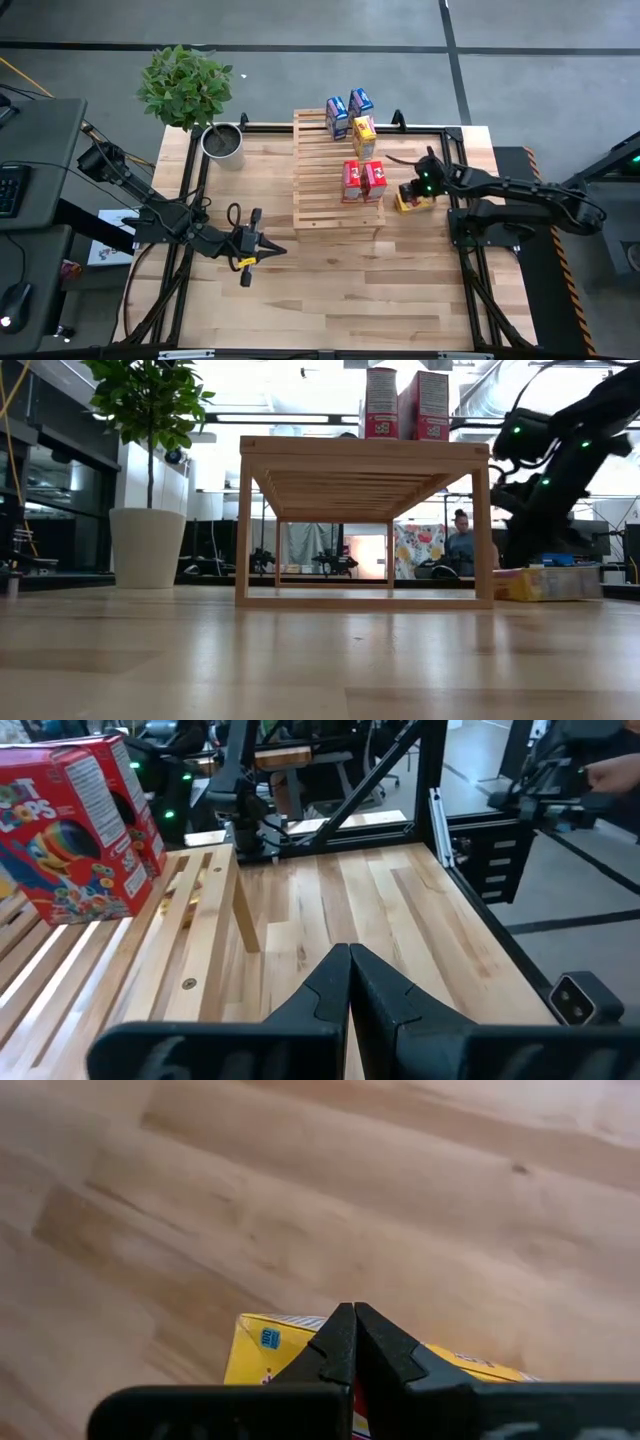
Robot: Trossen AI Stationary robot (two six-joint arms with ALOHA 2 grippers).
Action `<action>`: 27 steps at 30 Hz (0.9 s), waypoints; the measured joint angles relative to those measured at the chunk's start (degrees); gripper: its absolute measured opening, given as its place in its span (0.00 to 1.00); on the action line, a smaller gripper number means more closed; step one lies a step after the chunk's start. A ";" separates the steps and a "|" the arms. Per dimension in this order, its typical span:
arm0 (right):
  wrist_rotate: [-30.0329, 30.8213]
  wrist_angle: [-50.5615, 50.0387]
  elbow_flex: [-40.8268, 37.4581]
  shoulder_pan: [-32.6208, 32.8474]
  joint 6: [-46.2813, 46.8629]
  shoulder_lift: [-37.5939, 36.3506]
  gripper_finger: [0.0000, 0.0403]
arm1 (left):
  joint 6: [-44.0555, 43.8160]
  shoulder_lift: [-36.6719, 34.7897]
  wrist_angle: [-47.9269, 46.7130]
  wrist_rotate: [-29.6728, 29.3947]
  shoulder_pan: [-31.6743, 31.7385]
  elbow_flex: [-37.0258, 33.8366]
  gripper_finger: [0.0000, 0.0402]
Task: Stack cereal on shelf
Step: Put the yellow cereal box on the shelf aligned with the other yellow cereal box
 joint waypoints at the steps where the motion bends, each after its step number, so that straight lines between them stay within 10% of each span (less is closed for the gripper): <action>1: 0.73 -1.49 -0.02 0.80 0.66 -1.31 0.00 | 0.04 0.00 0.02 -0.24 0.00 0.00 0.00; 27: 2.15 -10.51 0.02 34.88 20.08 -5.42 0.00 | -0.04 0.00 0.08 -0.45 0.01 0.00 0.00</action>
